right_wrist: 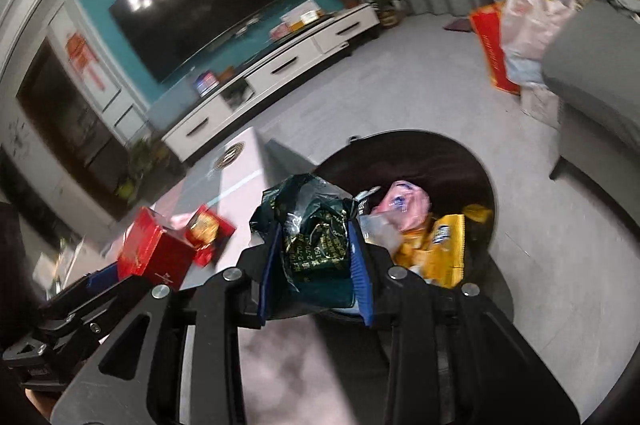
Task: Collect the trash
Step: 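Carry the green bag and red box over the black bin and release both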
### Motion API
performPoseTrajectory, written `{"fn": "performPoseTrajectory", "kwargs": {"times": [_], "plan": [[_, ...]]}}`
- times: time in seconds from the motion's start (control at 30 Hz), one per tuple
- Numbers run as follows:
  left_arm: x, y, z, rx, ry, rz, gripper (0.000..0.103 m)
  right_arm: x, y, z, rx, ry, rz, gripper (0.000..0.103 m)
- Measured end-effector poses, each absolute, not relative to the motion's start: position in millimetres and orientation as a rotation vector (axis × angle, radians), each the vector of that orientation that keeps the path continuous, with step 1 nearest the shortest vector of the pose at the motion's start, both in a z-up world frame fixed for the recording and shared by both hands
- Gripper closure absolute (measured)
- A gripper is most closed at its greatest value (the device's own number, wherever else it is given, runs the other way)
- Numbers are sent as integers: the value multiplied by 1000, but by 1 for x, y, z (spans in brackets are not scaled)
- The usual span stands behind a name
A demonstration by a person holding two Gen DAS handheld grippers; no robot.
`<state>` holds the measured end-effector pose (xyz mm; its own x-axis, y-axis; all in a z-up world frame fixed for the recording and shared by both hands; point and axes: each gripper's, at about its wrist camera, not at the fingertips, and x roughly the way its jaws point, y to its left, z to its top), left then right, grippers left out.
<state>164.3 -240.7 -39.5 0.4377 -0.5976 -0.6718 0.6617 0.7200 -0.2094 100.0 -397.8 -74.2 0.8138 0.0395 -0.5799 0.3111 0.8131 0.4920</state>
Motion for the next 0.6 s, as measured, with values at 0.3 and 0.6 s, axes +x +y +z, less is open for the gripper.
{"fn": "performPoseTrajectory", "kwargs": {"times": [0.3,0.6], "plan": [[195,-304,-84,193,888,-759,10,95,-446,-100,759,618,-231,68],[204,-323,-100,227,921,-758,9,100,-461,-119,877,655,-229,57]]}}
